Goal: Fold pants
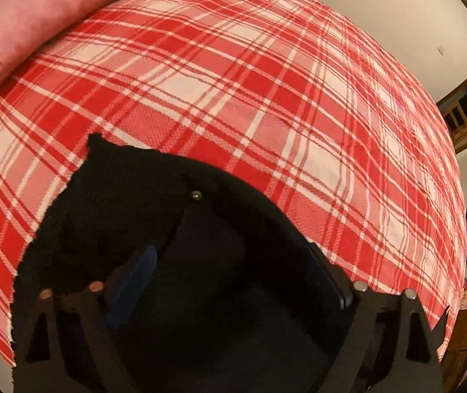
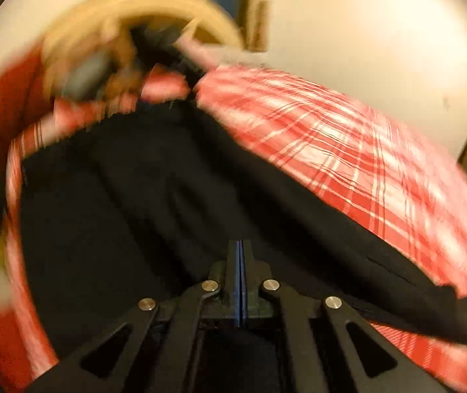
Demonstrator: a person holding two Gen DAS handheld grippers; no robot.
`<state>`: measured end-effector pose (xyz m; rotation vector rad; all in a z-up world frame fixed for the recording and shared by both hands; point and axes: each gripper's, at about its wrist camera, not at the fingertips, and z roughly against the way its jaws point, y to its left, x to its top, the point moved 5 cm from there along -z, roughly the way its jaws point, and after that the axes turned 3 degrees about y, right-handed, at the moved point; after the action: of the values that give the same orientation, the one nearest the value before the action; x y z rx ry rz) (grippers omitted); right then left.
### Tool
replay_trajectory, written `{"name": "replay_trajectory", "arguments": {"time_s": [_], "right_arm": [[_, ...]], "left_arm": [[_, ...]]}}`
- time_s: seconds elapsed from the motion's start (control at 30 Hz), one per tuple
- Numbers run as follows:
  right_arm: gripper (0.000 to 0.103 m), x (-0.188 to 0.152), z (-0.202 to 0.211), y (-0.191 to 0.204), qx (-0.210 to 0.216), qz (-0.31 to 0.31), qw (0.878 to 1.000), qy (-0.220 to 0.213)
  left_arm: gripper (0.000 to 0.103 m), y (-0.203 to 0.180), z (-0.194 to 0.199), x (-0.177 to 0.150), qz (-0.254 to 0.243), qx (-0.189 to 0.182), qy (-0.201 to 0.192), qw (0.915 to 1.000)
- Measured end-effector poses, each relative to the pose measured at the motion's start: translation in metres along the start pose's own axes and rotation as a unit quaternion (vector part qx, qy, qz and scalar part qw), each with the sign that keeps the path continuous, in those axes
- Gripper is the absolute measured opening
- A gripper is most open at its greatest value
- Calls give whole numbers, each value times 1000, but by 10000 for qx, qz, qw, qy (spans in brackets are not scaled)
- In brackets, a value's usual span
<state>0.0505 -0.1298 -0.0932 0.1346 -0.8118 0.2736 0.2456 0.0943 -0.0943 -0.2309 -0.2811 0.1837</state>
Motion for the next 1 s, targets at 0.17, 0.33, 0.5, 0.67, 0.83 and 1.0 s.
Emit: {"name": "replay_trajectory", "arguments": {"time_s": [0.17, 0.33, 0.5, 0.67, 0.83, 1.0], "right_arm": [[77, 50, -30, -33, 662, -827, 9942, 201], [85, 85, -91, -8, 517, -362, 9975, 334], [17, 73, -146, 12, -152, 431, 9922, 1161], [5, 76, -87, 38, -898, 1280, 9876, -107], [5, 52, -57, 77, -1539, 2274, 9598, -576], [4, 40, -58, 73, -1257, 1850, 9738, -414]], "left_arm": [[93, 6, 1, -1, -4, -61, -57, 10000], [93, 12, -2, 1, 129, -234, 7, 9996], [93, 7, 1, 8, 110, -336, 65, 9994], [96, -2, 9, 15, -4, -521, 12, 9986], [96, -6, 7, 12, 50, -687, 67, 9976], [76, -1, 11, 5, 101, -421, -82, 9990]]}}
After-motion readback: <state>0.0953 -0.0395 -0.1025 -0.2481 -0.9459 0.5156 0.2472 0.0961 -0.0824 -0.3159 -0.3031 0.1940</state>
